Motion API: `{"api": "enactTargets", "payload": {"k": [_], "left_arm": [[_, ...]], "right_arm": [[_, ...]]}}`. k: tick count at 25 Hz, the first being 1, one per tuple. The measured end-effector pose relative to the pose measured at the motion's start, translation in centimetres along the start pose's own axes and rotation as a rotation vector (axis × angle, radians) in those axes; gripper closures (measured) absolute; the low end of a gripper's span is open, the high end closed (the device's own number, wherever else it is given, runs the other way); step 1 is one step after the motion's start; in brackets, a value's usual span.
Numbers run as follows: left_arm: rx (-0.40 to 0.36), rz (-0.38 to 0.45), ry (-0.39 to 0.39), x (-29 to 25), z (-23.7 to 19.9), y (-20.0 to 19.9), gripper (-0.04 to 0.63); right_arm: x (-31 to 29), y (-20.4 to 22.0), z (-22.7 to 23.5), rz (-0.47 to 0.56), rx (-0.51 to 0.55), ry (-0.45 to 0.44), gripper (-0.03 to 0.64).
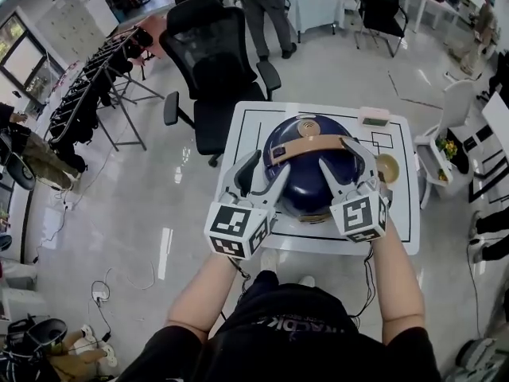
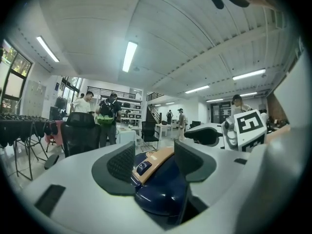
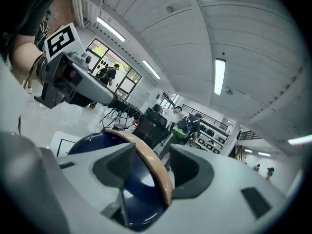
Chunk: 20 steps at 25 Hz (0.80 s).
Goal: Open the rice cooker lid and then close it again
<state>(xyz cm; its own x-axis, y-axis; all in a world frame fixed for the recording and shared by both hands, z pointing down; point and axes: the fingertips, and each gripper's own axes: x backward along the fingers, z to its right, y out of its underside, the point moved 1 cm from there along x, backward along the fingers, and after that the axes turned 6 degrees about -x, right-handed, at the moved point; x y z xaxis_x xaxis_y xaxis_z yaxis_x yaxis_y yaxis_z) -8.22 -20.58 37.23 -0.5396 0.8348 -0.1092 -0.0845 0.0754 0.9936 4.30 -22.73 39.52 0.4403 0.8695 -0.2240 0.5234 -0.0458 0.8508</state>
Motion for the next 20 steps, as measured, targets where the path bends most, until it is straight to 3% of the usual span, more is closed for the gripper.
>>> {"api": "enactTargets", "payload": {"k": [10, 20], "left_arm": [[0.017, -0.022, 0.050, -1.9, -2.6, 0.7, 0.379], [0.028, -0.037, 0.126, -3.3, -3.1, 1.7, 0.434]], "right_arm": [[-4.0, 1.2, -1.7, -0.104, 0.238, -0.006, 0.411], [-6.1, 1.6, -2.8, -0.165, 0.360, -0.026, 0.411]]}}
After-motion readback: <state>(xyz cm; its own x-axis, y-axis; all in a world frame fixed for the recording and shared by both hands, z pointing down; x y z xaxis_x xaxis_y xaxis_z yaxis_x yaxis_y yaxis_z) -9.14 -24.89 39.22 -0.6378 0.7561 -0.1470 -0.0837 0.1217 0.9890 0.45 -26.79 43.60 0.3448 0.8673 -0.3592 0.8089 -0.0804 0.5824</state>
